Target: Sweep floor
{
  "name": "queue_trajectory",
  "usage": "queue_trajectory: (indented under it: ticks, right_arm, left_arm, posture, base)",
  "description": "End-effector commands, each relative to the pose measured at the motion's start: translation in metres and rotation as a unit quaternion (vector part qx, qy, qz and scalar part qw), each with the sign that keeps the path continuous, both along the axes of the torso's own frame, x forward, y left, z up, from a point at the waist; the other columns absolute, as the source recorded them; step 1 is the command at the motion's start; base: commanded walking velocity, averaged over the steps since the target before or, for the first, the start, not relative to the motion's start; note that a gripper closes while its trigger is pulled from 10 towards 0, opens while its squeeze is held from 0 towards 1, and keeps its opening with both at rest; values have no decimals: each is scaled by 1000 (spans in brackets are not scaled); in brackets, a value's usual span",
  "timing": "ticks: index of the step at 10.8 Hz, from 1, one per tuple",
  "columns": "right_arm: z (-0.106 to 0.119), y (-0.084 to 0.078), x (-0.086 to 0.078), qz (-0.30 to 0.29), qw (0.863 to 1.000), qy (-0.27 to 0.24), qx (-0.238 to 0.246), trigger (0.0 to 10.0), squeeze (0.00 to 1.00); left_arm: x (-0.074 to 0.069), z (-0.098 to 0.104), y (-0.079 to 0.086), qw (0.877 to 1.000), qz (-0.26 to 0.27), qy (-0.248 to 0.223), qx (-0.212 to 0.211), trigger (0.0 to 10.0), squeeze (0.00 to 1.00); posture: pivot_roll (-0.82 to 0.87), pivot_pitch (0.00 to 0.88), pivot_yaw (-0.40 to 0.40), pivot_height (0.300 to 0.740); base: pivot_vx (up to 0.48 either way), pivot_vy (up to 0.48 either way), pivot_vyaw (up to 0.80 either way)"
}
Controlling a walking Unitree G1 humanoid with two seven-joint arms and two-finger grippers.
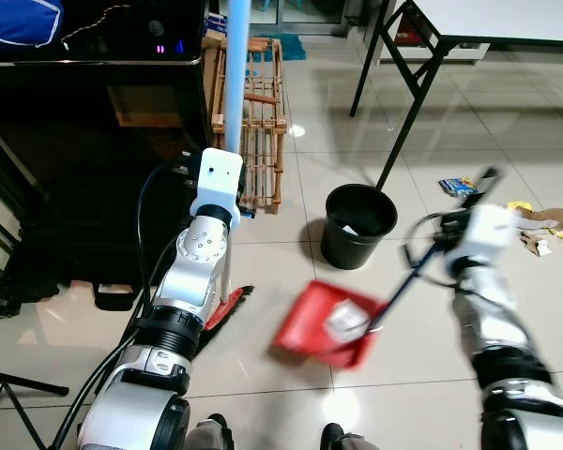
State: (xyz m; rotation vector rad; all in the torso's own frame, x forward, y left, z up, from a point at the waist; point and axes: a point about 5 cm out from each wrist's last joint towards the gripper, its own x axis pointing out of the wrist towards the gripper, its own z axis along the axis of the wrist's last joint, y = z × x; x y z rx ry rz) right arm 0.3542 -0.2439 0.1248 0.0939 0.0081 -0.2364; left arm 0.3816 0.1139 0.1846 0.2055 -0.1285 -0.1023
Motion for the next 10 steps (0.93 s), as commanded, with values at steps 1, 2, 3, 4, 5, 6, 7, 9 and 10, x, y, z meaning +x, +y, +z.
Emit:
queue_trajectory:
  ticks: [1, 2, 3, 4, 5, 6, 7, 9, 10]
  right_arm:
    - [24, -6, 4, -8, 999, -53, -4, 10000, 0]
    - [29, -6, 5, -7, 998, -61, -7, 10000, 0]
    - [37, -7, 7, -10, 998, -68, -12, 10000, 0]
    - [46, -9, 9, -15, 996, -81, -18, 10000, 0]
    - [64, -11, 11, -17, 994, -108, -25, 10000, 0]
    - [76, -12, 11, -18, 991, -127, -30, 10000, 0]
    - [92, -11, 12, -18, 988, -151, -35, 10000, 0]
    - [106, -7, 13, -14, 984, -171, -47, 10000, 0]
    - [120, -8, 12, -18, 980, -191, -56, 10000, 0]
  left_arm:
    - [3, 14, -6, 999, -18, -29, -1, 10000, 0]
    - [4, 14, -5, 999, -20, -27, 1, 10000, 0]
    - [6, 17, -5, 999, -20, -28, 4, 10000, 0]
    - [7, 20, -6, 999, -21, -32, 4, 10000, 0]
    - [8, 23, -8, 999, -24, -37, 4, 10000, 0]
    - [8, 24, -9, 999, -26, -39, 4, 10000, 0]
    - [9, 25, -10, 999, -29, -41, 4, 10000, 0]
    - [9, 25, -13, 998, -35, -44, 3, 10000, 0]
    - [9, 25, -13, 998, -36, -44, 3, 10000, 0]
  posture:
    - [-30, 165, 20, 740]
    - [-34, 159, 29, 740]
    - [-34, 146, 36, 740]
    - [-39, 138, 38, 740]
    - [-44, 126, 42, 740]
    - [-48, 122, 43, 740]
    - [-51, 116, 44, 740]
    - [-52, 102, 47, 740]
    - [-54, 97, 48, 740]
  base:
    - [0, 0, 0]
    - [0, 0, 0]
    - [0, 0, 0]
    - [247, 0, 0]
    - [262, 0, 0]
    - [277, 0, 0]
    - [281, 0, 0]
    - [289, 0, 0]
    - [285, 0, 0]
